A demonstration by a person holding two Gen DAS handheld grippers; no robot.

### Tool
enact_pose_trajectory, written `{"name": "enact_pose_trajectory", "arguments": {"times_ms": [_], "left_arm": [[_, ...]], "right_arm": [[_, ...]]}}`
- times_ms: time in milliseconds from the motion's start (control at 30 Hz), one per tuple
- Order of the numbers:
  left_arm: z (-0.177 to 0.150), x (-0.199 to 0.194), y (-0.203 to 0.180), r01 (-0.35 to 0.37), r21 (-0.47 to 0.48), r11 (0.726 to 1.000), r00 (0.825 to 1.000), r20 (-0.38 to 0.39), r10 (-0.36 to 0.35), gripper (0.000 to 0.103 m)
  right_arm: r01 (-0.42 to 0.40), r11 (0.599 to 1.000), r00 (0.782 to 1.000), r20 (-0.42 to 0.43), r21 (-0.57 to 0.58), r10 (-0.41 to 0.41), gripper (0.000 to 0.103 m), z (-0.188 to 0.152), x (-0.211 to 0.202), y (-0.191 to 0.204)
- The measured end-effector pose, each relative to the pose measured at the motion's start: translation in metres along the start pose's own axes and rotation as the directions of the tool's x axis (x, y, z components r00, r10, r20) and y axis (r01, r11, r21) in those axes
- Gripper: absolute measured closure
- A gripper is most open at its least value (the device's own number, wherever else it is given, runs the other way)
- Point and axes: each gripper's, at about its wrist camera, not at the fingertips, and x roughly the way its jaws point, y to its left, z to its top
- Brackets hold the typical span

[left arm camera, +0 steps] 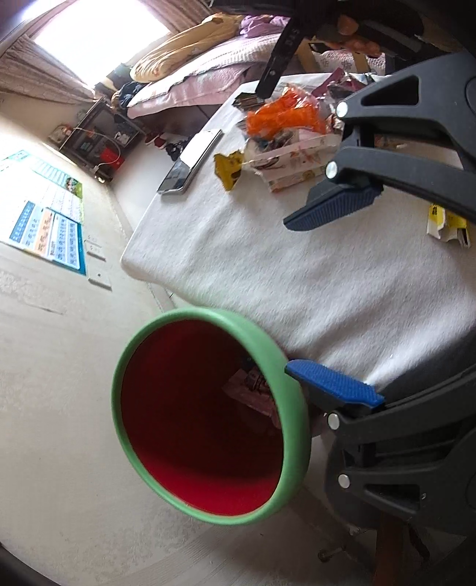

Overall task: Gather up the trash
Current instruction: 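Grasp the orange bag with the right tool and lift it, then grasp the white-and-pink paper carton with the left tool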

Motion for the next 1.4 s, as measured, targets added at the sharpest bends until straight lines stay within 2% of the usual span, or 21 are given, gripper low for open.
{"name": "enact_pose_trajectory", "arguments": {"times_ms": [100, 200, 400, 433, 467, 500, 600, 733, 900, 933, 1067, 1133, 1167, 1233, 1400], "left_arm": [[-0.01, 0.009, -0.022, 0.038, 0.035, 0.999, 0.998, -0.045, -0.037, 0.033], [-0.018, 0.019, -0.045, 0.075, 0.071, 0.995, 0.994, -0.089, -0.068, 0.032], [-0.014, 0.035, -0.079, 0.127, 0.101, 0.987, 0.986, -0.117, -0.115, 0.032], [-0.011, 0.037, -0.084, 0.133, 0.098, 0.986, 0.986, -0.117, -0.122, 0.031], [-0.009, 0.039, -0.088, 0.14, 0.096, 0.985, 0.985, -0.117, -0.129, 0.031], [-0.006, 0.041, -0.092, 0.147, 0.095, 0.985, 0.984, -0.119, -0.135, 0.031], [-0.002, 0.047, -0.102, 0.166, 0.091, 0.982, 0.98, -0.13, -0.154, 0.031], [-0.001, 0.059, -0.111, 0.184, 0.088, 0.979, 0.972, -0.164, -0.168, 0.031], [-0.006, 0.088, -0.118, 0.208, 0.056, 0.976, 0.947, -0.26, -0.187, 0.031], [-0.009, 0.094, -0.119, 0.212, 0.054, 0.976, 0.941, -0.28, -0.189, 0.033], [-0.015, 0.104, -0.119, 0.231, 0.033, 0.972, 0.922, -0.327, -0.208, 0.058], [-0.017, 0.103, -0.118, 0.243, 0.032, 0.97, 0.918, -0.33, -0.219, 0.067], [-0.016, 0.1, -0.117, 0.247, 0.034, 0.968, 0.919, -0.324, -0.223, 0.072], [-0.016, 0.094, -0.114, 0.246, 0.042, 0.968, 0.925, -0.307, -0.222, 0.075], [-0.009, 0.078, -0.1, 0.214, 0.064, 0.975, 0.949, -0.251, -0.191, 0.076]], "right_arm": [[-0.011, 1.0, 1.0, -0.022, -0.005, 0.011, 0.041, -0.002, 0.008, -0.006], [-0.017, 1.0, 0.999, -0.048, -0.012, 0.016, 0.034, -0.005, 0.019, -0.011], [-0.01, 0.999, 0.997, -0.082, -0.046, 0.006, 0.032, -0.01, 0.031, -0.009], [-0.021, 0.999, 0.996, -0.093, -0.042, 0.017, 0.035, -0.011, 0.033, -0.009], [-0.022, 0.999, 0.995, -0.097, -0.044, 0.018, 0.044, -0.013, 0.034, -0.009], [-0.02, 0.999, 0.995, -0.094, -0.048, 0.016, 0.044, -0.014, 0.035, -0.009], [-0.054, 0.998, 0.996, -0.071, -0.02, 0.052, 0.053, -0.013, 0.029, -0.012], [-0.086, 0.995, 0.996, 0.016, 0.053, 0.085, 0.054, -0.007, 0.011, -0.022], [-0.084, 0.989, 0.989, 0.127, 0.117, 0.069, 0.054, -0.002, -0.012, -0.035], [-0.086, 0.988, 0.988, 0.138, 0.127, 0.069, 0.054, -0.002, -0.015, -0.037], [-0.096, 0.984, 0.984, 0.16, 0.153, 0.071, 0.054, -0.001, -0.02, -0.044], [-0.102, 0.982, 0.984, 0.163, 0.158, 0.076, 0.054, 0.0, -0.019, -0.045], [-0.105, 0.982, 0.983, 0.165, 0.156, 0.079, 0.054, 0.0, -0.019, -0.044], [-0.11, 0.983, 0.981, 0.173, 0.148, 0.084, 0.054, 0.0, -0.02, -0.042], [-0.12, 0.984, 0.976, 0.197, 0.131, 0.093, 0.054, -0.001, -0.024, -0.036]]}}
